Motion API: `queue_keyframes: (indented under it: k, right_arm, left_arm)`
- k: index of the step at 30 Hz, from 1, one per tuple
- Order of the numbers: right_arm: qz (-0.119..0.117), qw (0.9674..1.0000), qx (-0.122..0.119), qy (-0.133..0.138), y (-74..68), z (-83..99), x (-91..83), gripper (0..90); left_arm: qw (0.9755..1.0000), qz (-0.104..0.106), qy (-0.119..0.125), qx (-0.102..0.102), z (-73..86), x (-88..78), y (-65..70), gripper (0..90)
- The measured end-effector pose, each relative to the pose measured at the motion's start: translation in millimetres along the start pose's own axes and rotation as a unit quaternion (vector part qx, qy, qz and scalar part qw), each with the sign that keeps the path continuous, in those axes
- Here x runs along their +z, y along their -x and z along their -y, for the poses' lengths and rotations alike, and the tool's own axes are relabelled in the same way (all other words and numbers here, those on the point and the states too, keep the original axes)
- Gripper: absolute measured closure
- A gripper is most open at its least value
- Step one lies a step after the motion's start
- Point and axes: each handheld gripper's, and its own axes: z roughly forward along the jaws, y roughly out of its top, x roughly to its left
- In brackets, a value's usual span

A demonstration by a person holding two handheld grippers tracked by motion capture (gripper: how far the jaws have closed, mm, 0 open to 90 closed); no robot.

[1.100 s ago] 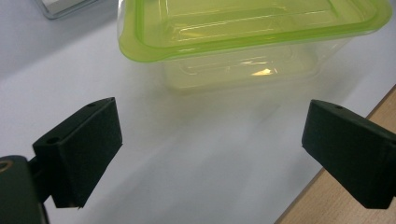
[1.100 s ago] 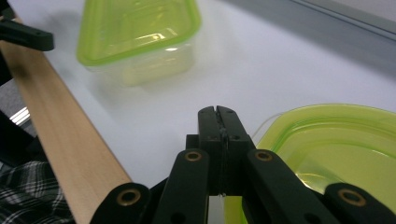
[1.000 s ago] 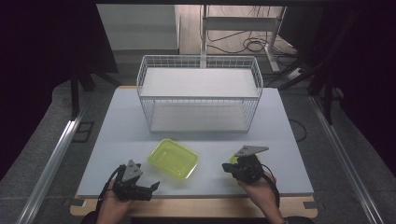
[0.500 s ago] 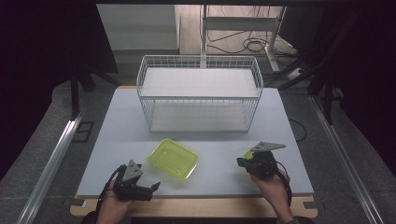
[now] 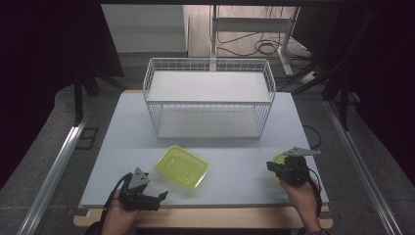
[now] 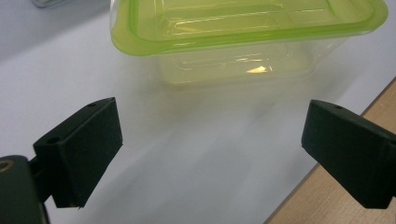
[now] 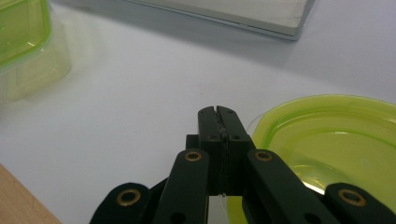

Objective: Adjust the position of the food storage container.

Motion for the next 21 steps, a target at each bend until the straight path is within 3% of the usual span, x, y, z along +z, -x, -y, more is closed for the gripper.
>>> queue_keyframes:
  k: [4,9,13,15,16,17,18,21]
  right_arm:
    - [0.005,1.0,-0.007,0.002,-1.4,0.1,-0.9,89.0]
    - [0.002,0.9996,-0.025,0.011,-10.1,-1.2,-2.8,88.5]
    - [-0.003,0.9992,-0.038,0.015,-17.1,-0.5,-3.1,88.5]
    - [-0.005,0.9988,-0.045,0.017,-20.1,0.0,-2.8,88.6]
    - [-0.007,0.9985,-0.05,0.021,-23.3,0.2,-2.5,88.7]
    - [-0.007,0.9985,-0.05,0.021,-23.3,0.2,-2.5,88.7]
    - [-0.012,0.9982,-0.054,0.022,-26.0,0.2,-2.4,88.8]
    - [-0.015,0.9978,-0.061,0.023,-28.5,0.2,-1.7,88.8]
  left_arm:
    - [0.9999,0.006,0.007,-0.006,0.0,-2.3,-2.1,5.4]
    - [0.9999,-0.002,0.004,-0.009,0.5,-6.4,-7.4,11.6]
    - [0.9999,-0.009,0.002,-0.008,1.4,-10.3,-14.9,27.0]
    - [0.9999,-0.007,0.004,-0.015,2.1,-12.5,-21.4,31.3]
    - [0.9997,-0.009,0.008,-0.021,2.4,-13.0,-24.4,38.9]
    - [0.9996,-0.011,0.008,-0.023,2.6,-13.5,-28.2,38.9]
    - [0.9994,-0.021,0.01,-0.027,2.7,-13.2,-35.9,46.2]
    - [0.9989,-0.024,0.014,-0.037,1.8,-10.8,-45.8,52.6]
